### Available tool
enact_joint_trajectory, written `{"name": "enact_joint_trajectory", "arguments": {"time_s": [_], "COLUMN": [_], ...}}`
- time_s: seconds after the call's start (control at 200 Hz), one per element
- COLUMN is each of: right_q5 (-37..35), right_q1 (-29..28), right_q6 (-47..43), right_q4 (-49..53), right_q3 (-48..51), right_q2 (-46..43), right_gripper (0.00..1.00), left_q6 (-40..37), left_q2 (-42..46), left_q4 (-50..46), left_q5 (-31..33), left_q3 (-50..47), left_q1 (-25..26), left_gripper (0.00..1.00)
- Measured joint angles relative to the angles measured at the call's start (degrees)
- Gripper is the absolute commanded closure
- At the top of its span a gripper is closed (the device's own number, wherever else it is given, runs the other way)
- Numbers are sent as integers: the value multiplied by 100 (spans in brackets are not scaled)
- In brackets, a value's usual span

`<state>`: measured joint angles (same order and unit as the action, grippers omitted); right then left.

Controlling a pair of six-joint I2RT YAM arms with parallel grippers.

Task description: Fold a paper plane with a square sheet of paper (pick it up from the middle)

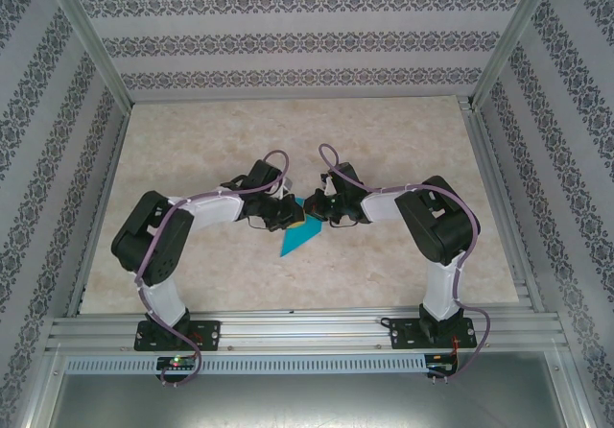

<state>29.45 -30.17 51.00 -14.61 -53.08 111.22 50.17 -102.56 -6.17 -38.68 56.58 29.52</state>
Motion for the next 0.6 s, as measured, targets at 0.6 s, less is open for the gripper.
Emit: {"name": "enact_joint_trajectory", "arguments": {"time_s": [0.6], "right_q5": [-2], "right_q1": [0], "right_q6": [-42], "right_q4": [24], "right_q3": [-4], "right_q2": [0], "right_gripper": [94], "left_q6": [151], "left_q2": [-166], "left_q4": [1123], "left_q5": [-214], "left_q3": [-951], "left_q1": [-28], "left_gripper": [87]}}
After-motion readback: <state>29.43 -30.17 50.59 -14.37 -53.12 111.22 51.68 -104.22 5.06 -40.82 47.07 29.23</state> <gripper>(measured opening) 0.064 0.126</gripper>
